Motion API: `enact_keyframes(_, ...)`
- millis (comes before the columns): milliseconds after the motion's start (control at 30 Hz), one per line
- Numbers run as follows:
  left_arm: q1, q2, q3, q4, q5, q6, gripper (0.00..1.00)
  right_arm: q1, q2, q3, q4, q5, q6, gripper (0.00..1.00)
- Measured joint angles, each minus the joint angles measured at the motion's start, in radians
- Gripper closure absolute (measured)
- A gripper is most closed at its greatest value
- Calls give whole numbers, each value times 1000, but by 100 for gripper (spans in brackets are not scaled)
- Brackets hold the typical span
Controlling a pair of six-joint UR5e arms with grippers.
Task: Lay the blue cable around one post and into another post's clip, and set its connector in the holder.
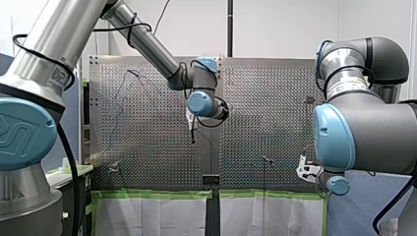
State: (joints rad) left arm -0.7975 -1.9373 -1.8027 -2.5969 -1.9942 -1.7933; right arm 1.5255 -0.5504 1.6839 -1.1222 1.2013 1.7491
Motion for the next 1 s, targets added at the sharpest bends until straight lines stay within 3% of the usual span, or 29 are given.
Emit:
enact_keyframes(533, 20, 143, -143, 130, 2, -29, 0, 0, 0, 0, 6, 2, -2, 100)
enact_keyframes(1000, 32, 260, -260, 142, 6, -27, 0, 1, 2, -3, 3, 2, 0, 100)
